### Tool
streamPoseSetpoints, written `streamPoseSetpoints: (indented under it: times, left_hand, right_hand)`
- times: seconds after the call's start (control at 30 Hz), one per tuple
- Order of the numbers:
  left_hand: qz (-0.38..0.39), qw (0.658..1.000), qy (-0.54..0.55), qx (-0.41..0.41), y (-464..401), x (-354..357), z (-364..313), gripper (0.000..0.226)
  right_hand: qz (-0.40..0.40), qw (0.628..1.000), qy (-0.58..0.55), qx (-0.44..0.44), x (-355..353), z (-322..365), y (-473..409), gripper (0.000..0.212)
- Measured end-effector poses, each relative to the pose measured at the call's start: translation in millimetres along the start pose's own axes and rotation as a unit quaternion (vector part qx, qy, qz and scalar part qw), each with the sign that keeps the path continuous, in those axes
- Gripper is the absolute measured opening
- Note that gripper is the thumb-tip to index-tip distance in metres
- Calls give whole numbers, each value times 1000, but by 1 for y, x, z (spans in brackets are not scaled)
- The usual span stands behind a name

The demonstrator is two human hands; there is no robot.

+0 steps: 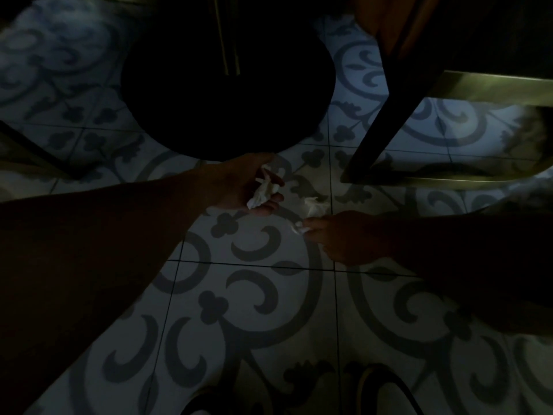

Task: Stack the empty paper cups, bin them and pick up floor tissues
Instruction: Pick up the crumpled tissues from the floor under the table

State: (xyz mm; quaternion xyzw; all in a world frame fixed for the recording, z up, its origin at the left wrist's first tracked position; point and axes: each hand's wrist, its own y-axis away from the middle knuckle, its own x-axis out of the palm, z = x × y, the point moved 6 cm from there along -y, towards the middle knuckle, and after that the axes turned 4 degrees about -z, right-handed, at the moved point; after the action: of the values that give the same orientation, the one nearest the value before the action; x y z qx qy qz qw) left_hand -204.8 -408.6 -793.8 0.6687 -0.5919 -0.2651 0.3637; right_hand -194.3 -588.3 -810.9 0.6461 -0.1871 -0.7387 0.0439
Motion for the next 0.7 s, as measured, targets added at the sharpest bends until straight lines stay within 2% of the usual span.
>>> streamPoseSetpoints:
  times: [0.13, 0.27, 0.4, 0.5, 0.6, 0.7]
  left_hand:
    - [-5, 999, 35, 4, 4, 0, -3, 60]
    - [-20, 998, 52, 0, 5, -4, -3, 61]
    - [-8, 999, 43, -4, 3, -2, 0, 65]
    - [18, 1000, 17, -14, 4, 3, 2, 66]
    - [57, 998, 24, -29, 5, 8, 2, 69]
    - [87, 995, 14, -41, 7, 13, 4, 72]
  right_hand:
    - [-53, 998, -15, 5, -26, 2, 2, 44]
    - [-140, 990, 21, -15, -51, 3, 7, 69]
    - [-204, 973, 55, -89, -68, 15, 10, 76]
    - [-204, 972, 69, -95, -64, 17, 5, 79]
    - [-183, 976, 73, -97, -61, 19, 1, 67]
    - [-164, 978, 82, -97, -65, 22, -2, 65]
